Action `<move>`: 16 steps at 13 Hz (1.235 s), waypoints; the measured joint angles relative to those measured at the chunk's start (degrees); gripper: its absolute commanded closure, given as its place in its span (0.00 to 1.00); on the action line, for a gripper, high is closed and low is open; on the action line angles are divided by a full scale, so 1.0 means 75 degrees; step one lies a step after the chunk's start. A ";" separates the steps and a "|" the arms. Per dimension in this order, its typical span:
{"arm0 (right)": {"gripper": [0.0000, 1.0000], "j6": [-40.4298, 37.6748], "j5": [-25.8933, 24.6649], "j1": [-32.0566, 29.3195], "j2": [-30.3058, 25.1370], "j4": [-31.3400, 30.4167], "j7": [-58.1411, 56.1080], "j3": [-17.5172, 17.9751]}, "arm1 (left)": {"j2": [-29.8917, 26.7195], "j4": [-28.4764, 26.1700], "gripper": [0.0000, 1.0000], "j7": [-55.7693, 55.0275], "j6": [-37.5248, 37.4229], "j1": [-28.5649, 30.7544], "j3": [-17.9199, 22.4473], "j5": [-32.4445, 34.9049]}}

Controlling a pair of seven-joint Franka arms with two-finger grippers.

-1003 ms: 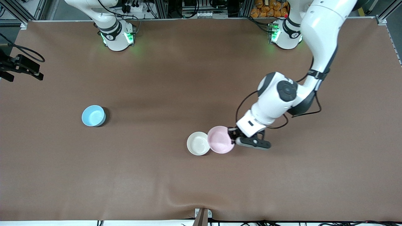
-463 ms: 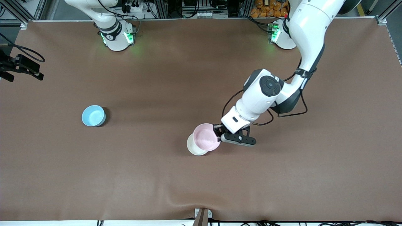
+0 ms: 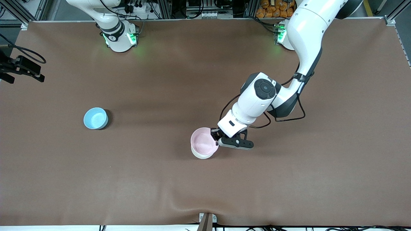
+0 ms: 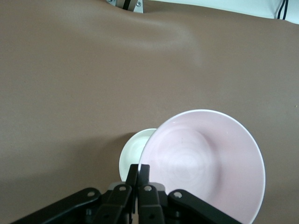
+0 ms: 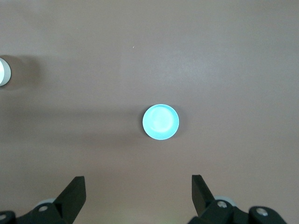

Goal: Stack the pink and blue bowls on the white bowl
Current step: 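Carry the pink bowl with the left gripper over the white bowl, then lower the pink bowl into the white bowl and open the left gripper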

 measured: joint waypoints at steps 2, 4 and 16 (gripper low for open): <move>0.00 -0.0008 0.0002 0.0000 0.0000 0.0000 0.0000 0.0001 | 0.0058 0.0043 1.00 -0.0174 0.0000 -0.0326 0.0267 0.0000; 0.00 -0.0010 0.0002 0.0000 0.0001 0.0000 0.0000 0.0001 | 0.0199 0.0195 1.00 -0.0423 -0.0001 -0.0752 0.0625 0.0000; 0.00 -0.0013 0.0004 0.0000 0.0003 0.0000 0.0000 0.0001 | 0.1284 0.0662 1.00 -0.0446 0.0483 -0.1355 0.1488 0.0001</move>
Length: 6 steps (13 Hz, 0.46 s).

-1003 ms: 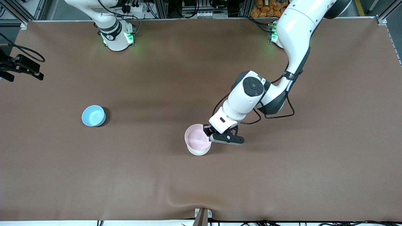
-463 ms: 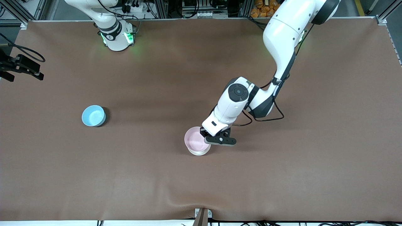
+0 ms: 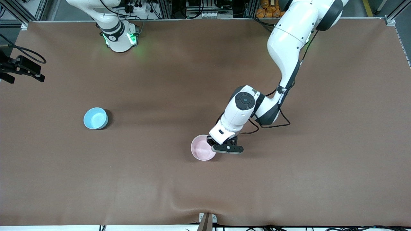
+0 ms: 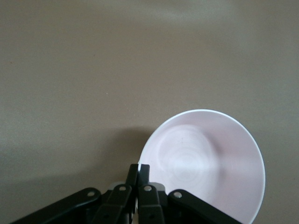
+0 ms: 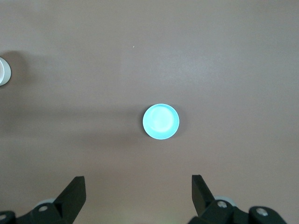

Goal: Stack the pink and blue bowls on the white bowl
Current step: 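Lower the pink bowl into the white bowl and open the left gripper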

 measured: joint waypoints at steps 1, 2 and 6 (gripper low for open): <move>0.00 0.0000 0.0000 0.0000 0.0000 0.0000 0.0000 0.0000 | 0.0007 0.0003 1.00 0.0000 0.0000 -0.0036 0.0000 0.0000; 0.00 0.0000 0.0000 0.0000 0.0000 0.0000 0.0000 0.0000 | 0.0012 0.0003 1.00 0.0000 0.0000 -0.0075 0.0000 0.0000; 0.00 -0.0001 0.0000 0.0000 0.0001 0.0000 0.0000 0.0000 | 0.0088 0.0006 1.00 0.0000 0.0000 -0.0157 0.0008 0.0003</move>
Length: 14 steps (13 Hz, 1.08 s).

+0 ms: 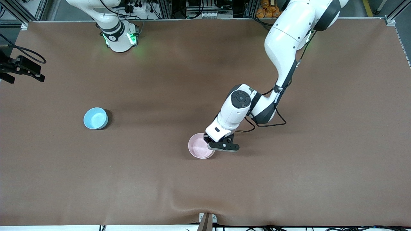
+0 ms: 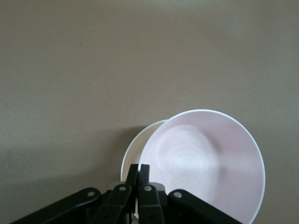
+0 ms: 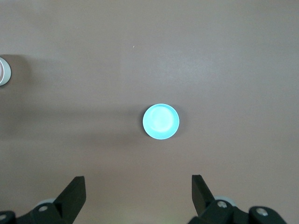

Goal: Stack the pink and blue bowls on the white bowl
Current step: 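Lower the pink bowl into the white bowl and open the left gripper, then raise the left gripper away while the right gripper reaches the blue bowl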

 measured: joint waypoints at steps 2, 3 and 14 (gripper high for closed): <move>0.00 0.0000 0.0000 0.0000 0.0000 0.0000 0.0000 0.0000 | 0.0057 0.0006 0.27 0.0009 0.0001 0.0000 0.0012 0.0001; 0.00 0.0000 0.0000 0.0000 0.0000 0.0000 0.0000 0.0000 | 0.0067 0.0007 0.00 0.0009 0.0001 0.0000 0.0013 0.0001; 0.00 0.0125 -0.0013 -0.0174 0.0205 -0.0005 0.0035 -0.0063 | -0.2041 0.0530 0.00 0.0008 -0.4080 0.0825 0.0127 0.0007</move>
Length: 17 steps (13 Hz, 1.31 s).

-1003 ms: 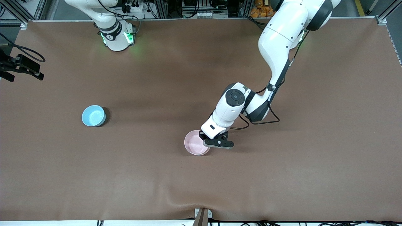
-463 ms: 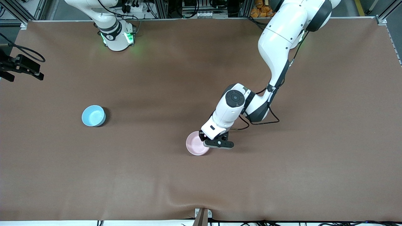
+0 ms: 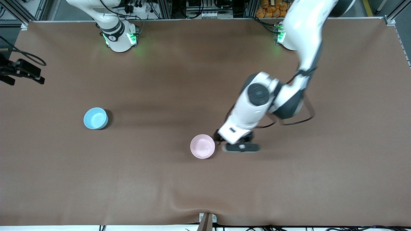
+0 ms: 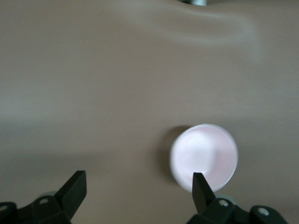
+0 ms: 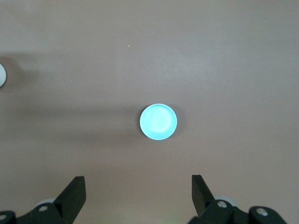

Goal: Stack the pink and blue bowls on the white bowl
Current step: 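Raise the left gripper away while the right gripper reaches the blue bowl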

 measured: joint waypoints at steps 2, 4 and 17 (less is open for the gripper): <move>0.00 0.0121 -0.0026 -0.0189 0.0139 -0.0001 -0.0001 -0.0072 | -0.0916 -0.0027 0.00 0.0052 -0.1414 0.0584 0.0008 0.0004; 0.00 0.0160 -0.0118 -0.0317 0.0307 -0.0011 -0.0001 -0.0096 | -0.1583 -0.0062 0.00 0.0105 -0.2414 0.1025 0.0011 0.0004; 0.01 0.5120 0.0018 -0.0886 0.1591 -0.4045 -0.0854 -0.0171 | -0.4011 -0.1733 0.00 0.2349 -0.3442 0.3503 0.0051 0.0161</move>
